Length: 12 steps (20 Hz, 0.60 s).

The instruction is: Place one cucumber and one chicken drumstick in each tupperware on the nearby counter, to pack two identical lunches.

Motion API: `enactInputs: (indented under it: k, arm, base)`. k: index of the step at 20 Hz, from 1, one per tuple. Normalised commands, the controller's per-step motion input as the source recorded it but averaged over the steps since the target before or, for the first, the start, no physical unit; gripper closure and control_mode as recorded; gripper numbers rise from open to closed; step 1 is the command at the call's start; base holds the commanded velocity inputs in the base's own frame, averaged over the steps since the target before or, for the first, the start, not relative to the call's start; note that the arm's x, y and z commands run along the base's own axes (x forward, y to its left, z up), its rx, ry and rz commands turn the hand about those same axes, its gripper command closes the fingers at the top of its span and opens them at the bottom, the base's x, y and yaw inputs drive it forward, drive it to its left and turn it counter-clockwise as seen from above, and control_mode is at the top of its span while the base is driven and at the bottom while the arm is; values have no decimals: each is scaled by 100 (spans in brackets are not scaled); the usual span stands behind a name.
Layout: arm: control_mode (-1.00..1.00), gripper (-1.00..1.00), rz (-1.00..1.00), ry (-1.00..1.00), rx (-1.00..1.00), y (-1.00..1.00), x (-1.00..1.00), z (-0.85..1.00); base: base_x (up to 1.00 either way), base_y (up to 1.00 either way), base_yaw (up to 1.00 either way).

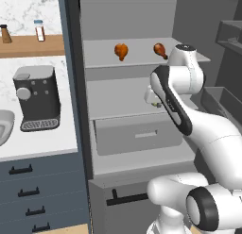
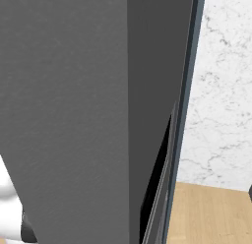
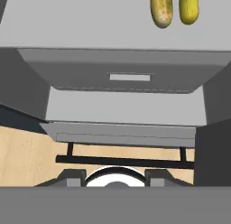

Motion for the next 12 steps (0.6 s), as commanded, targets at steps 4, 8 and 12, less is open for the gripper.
enactInputs:
  k: [4, 8, 12]
  arm:
    - [-100, -100, 0, -2, 0, -15, 0, -2]
    - [-100, -100, 0, -25, 0, -8, 26, -33]
    - [-100, -100, 0, -33, 0, 0, 36, -57]
  base:
    - [0, 0, 0]
    - [0, 0, 0]
    - [0, 0, 0]
